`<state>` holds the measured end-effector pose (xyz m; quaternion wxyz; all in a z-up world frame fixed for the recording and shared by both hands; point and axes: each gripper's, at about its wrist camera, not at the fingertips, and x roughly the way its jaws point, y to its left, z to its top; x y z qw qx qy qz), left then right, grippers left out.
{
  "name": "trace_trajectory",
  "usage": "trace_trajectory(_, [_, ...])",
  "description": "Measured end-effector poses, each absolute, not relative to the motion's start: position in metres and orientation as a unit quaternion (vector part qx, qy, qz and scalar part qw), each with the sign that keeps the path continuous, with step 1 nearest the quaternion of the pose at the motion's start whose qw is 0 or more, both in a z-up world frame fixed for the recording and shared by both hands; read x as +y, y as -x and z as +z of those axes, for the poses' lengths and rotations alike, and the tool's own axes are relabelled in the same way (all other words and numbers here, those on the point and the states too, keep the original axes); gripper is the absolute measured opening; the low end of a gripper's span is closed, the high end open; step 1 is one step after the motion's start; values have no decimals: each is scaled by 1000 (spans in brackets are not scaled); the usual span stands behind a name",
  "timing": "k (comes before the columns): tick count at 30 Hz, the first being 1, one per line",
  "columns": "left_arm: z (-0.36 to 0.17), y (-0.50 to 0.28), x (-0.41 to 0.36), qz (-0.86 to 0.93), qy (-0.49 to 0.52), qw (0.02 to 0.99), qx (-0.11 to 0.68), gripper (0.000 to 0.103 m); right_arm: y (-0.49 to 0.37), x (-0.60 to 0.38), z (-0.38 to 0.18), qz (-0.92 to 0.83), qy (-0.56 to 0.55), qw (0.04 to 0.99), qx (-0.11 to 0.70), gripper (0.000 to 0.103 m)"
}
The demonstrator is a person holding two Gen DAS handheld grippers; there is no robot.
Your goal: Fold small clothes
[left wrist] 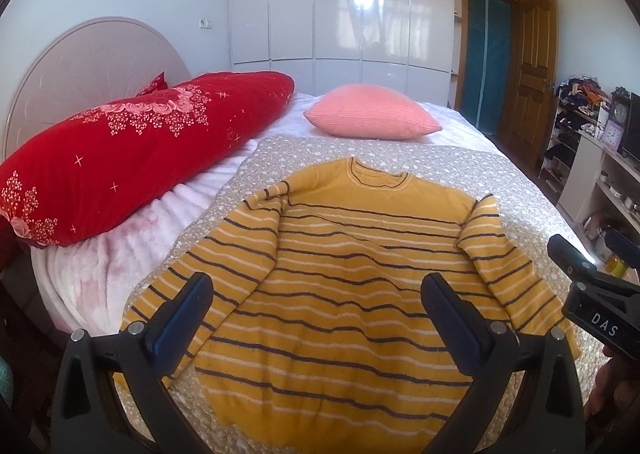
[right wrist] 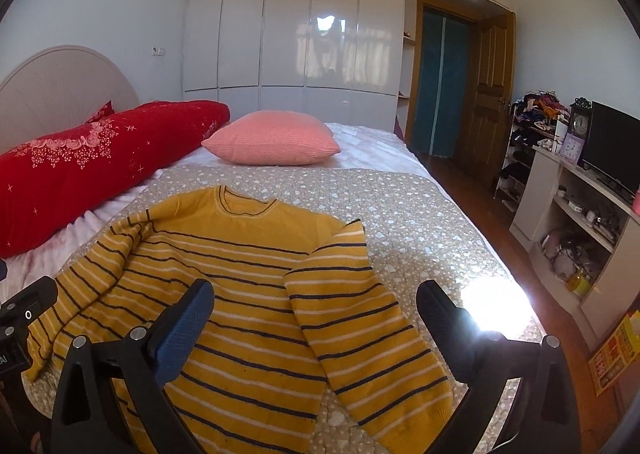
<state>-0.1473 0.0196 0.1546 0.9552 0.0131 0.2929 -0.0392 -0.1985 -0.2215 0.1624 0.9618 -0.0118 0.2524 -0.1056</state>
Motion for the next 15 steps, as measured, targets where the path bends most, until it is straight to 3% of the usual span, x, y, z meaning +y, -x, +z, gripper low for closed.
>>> trace_trajectory(15, [144, 140, 15, -44, -23, 948, 315, 103, 186, -233, 145, -132, 1, 949, 287, 102])
